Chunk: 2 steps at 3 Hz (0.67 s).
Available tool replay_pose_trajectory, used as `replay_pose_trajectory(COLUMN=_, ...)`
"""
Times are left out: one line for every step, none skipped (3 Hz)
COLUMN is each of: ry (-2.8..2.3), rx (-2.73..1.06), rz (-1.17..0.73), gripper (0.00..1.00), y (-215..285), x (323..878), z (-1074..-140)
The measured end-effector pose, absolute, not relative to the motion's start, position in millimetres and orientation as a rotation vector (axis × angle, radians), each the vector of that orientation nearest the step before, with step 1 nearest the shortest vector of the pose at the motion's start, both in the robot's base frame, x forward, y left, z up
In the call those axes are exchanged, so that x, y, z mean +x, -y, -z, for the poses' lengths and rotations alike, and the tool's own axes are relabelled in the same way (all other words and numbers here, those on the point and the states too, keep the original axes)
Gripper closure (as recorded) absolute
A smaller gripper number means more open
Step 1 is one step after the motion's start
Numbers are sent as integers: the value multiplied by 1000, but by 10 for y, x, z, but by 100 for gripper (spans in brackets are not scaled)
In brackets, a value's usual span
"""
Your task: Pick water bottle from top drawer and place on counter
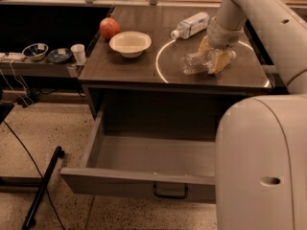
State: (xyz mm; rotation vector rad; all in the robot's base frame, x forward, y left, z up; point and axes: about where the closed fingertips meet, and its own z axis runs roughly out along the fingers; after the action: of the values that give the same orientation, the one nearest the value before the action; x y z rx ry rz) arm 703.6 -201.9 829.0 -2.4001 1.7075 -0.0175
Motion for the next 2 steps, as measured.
replay_pose_trajectory(ry=-1708, rx=-2400, rz=18, gripper=0, y=2019, x=7038, z=-8290)
replay_pose_trajectory(ry=-1697, rx=-2398, rz=49, gripper=0, y=1991, x=7102, z=-8286)
